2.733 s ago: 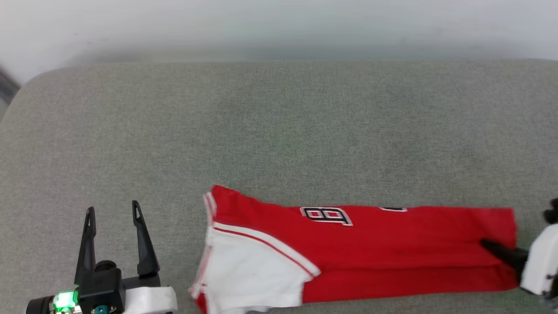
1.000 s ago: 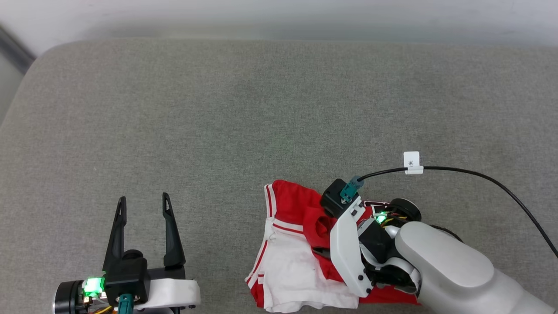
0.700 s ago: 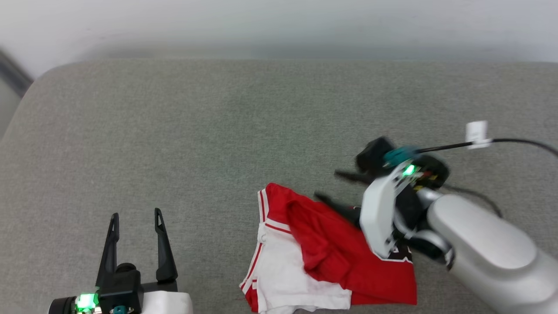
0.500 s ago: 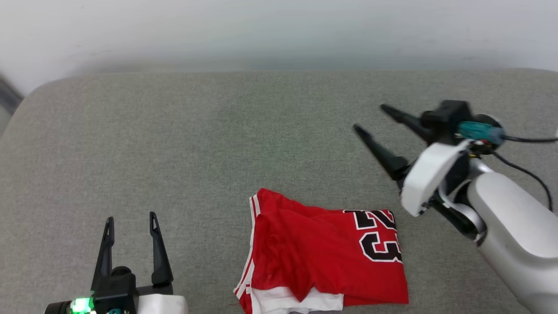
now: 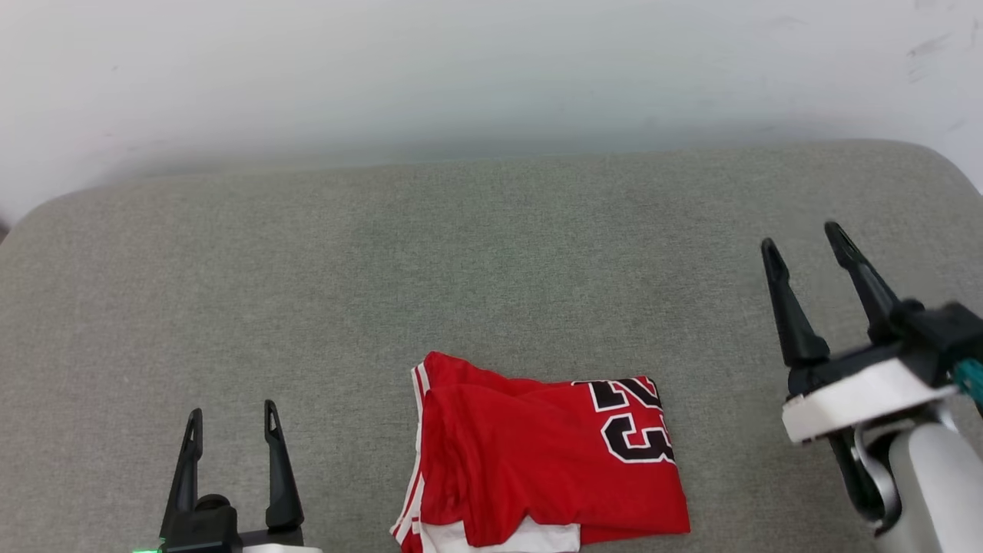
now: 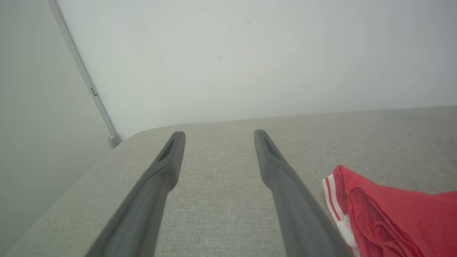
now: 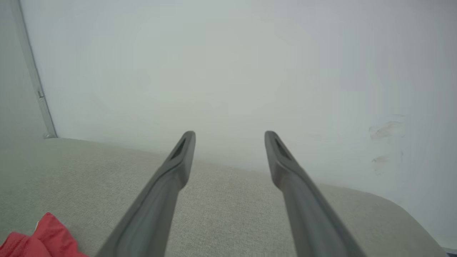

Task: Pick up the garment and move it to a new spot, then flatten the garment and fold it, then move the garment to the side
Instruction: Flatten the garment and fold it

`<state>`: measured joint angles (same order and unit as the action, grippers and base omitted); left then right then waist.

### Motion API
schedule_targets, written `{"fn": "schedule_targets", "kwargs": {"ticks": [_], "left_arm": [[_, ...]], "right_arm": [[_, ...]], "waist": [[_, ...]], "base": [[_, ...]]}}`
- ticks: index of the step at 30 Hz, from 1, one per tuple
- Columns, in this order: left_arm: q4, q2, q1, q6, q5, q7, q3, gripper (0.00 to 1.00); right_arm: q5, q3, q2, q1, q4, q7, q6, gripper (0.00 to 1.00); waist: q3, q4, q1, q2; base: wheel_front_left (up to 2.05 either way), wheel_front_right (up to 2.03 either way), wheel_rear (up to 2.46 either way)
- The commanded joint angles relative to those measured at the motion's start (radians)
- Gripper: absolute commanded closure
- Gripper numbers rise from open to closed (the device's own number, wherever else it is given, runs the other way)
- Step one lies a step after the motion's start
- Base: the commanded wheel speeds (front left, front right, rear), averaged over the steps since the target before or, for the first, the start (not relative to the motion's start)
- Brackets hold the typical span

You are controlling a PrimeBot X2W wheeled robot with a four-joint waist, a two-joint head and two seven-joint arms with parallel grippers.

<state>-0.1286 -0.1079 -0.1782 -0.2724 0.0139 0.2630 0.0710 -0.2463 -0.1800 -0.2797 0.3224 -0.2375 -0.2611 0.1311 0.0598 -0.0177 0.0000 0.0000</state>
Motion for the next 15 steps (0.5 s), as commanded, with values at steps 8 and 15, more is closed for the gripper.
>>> {"fn": "schedule_targets", "kwargs": {"ticks": [8, 15], "left_arm": [[0.000, 0.010, -0.022, 0.017, 0.003, 0.002, -0.004, 0.00], [0.003, 0.016, -0.041, 0.031, 0.007, 0.002, -0.007, 0.00]], "right_arm": [[0.074, 0.126, 0.128, -0.265, 0.179, -0.004, -0.001, 0.00], [0.083, 0.158, 0.183, -0.401, 0.222, -0.004, -0.001, 0.00]], "waist": [[-0.026, -0.004, 0.0000, 0.0000], [-0.046, 0.003, 0.0000, 0.0000]], "base": [[0.00, 0.00, 0.00], [0.00, 0.00, 0.00]]}}
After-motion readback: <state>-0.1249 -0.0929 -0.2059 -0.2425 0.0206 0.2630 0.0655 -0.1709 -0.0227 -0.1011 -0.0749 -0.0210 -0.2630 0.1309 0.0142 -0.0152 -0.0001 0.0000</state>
